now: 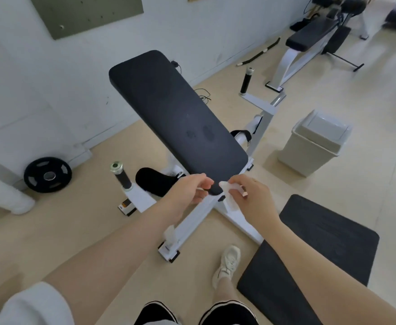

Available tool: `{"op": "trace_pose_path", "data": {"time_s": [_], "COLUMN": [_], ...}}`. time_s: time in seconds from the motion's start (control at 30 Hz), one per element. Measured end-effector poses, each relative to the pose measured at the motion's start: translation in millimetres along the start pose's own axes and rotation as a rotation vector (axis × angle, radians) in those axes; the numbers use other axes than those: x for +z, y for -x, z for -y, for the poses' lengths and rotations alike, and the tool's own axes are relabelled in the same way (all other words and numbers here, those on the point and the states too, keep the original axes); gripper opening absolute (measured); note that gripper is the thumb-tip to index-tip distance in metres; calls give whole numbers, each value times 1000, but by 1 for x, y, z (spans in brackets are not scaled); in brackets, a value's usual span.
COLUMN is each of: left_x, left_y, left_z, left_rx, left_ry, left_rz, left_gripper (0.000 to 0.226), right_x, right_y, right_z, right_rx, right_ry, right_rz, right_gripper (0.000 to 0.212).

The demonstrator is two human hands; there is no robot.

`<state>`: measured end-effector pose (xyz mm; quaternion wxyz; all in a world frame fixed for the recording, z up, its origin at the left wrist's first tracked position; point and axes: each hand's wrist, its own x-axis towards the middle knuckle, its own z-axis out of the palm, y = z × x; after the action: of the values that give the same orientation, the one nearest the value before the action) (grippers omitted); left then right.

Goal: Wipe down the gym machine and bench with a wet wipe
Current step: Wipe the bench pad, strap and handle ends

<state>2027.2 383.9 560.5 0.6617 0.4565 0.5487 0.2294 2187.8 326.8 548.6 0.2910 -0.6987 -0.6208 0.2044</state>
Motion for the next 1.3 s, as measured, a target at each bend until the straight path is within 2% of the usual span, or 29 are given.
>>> {"op": "trace_pose_path", "data": {"time_s": [0.17, 0.4, 0.57, 0.7, 0.87, 1.0, 1.17, 1.3], "left_x": [-3, -47, -93, -126, -154, -181, -214, -226], "left_y": [-103, -191, -239, -284, -323, -342, -381, -422], "left_z": [-45, -78, -94, -114, -130, -132, -110, -97], "left_rx": [-56, -38, -30, -37, -78, -76, -136, -159], "left_ry": [2, -53, -202, -320, -364, -558, -680, -732], "left_rz": [-218, -455, -579, -621, -631, -625, -717, -797], "left_gripper": [14, 25, 35, 42, 50, 57, 76, 95], "right_x": [-26, -1, 35, 56, 77, 111, 170, 215], "right_y": [-123, -277, -355, -409, -461, -497, -539, -569], "right_z": [-26, -17, 5, 25, 51, 64, 71, 74], "right_rx": [60, 97, 143, 290, 278, 233, 188, 87], "right_ry": [-104, -174, -326, -521, -565, -503, -464, -375], "right_rz": [143, 357, 478, 567, 615, 644, 764, 906], "right_gripper": [11, 16, 23, 26, 22, 37, 14, 16]}}
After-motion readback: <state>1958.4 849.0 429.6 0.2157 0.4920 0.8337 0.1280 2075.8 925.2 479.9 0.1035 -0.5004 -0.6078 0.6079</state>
